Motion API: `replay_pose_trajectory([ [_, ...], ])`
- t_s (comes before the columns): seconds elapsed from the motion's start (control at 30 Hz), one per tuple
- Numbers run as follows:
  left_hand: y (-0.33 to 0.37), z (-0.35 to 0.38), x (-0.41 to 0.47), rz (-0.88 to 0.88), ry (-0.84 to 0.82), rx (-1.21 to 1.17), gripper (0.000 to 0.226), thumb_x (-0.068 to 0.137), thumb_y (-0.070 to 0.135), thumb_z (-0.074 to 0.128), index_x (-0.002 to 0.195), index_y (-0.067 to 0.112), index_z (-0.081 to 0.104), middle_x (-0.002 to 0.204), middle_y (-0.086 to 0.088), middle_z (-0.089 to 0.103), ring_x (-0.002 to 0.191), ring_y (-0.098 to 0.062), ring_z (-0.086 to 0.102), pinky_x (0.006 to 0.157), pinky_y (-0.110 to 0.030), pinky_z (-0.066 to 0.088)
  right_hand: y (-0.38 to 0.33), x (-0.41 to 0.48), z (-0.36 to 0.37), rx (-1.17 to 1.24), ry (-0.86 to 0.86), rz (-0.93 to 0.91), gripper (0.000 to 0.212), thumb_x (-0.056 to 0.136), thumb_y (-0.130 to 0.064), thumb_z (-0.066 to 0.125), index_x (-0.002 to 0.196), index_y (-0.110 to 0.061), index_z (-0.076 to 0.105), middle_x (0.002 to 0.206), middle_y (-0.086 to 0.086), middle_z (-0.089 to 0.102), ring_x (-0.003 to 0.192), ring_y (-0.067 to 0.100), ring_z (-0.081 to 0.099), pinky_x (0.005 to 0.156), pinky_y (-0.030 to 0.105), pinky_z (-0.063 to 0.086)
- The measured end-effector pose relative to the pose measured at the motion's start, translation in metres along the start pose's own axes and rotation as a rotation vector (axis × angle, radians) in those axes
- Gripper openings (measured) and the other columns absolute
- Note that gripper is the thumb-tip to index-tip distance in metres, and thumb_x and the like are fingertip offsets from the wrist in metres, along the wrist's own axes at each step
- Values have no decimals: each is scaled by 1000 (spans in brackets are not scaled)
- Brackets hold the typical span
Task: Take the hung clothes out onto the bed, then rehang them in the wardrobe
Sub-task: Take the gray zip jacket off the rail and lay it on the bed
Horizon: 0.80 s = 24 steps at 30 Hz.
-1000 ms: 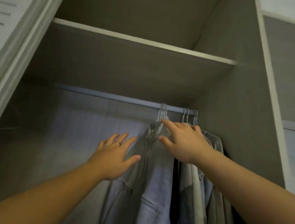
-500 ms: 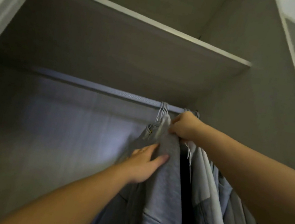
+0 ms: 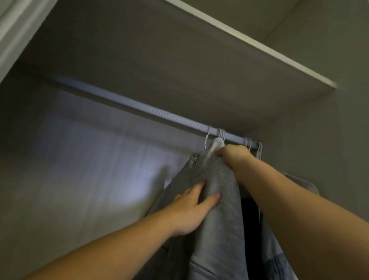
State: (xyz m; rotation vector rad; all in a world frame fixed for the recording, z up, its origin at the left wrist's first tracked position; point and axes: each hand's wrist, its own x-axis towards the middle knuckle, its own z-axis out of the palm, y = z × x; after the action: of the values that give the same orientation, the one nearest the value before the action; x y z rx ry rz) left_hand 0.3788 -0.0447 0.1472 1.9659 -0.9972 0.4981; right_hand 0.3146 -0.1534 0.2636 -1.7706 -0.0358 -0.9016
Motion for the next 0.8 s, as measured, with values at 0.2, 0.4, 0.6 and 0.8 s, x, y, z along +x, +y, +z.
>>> replay_pose_trajectory([
  [0.2,0,-7,2,89,130,88,72,92,70,36,154,38,18,161,8,23,147,-23,20,118,-49,23,0,-3,-6,64,169,-173,24,94,-19,62,80,0,58,87,16,64,76,28,63,69,32,53],
  [0.4,15,2,20,202,517,36,62,100,51,40,154,23,28,160,-1,28,146,-25,20,118,-38,16,-1,-27,-53,-223,180,-314,26,87,-15,60,90,10,67,77,13,63,72,21,60,68,34,52],
  [0.6,51,33,31,282,641,26,80,85,66,25,150,21,35,159,-8,29,147,-29,20,118,-44,18,-8,-88,-130,-864,366,-519,31,92,-25,55,75,0,55,63,4,52,65,20,47,58,34,35],
  [0.8,105,87,25,447,655,24,81,87,63,23,151,15,33,160,-12,28,148,-33,20,118,-52,18,-17,-139,-227,-1231,550,-548,27,96,-34,50,75,-16,52,77,6,59,81,34,57,68,40,46],
])
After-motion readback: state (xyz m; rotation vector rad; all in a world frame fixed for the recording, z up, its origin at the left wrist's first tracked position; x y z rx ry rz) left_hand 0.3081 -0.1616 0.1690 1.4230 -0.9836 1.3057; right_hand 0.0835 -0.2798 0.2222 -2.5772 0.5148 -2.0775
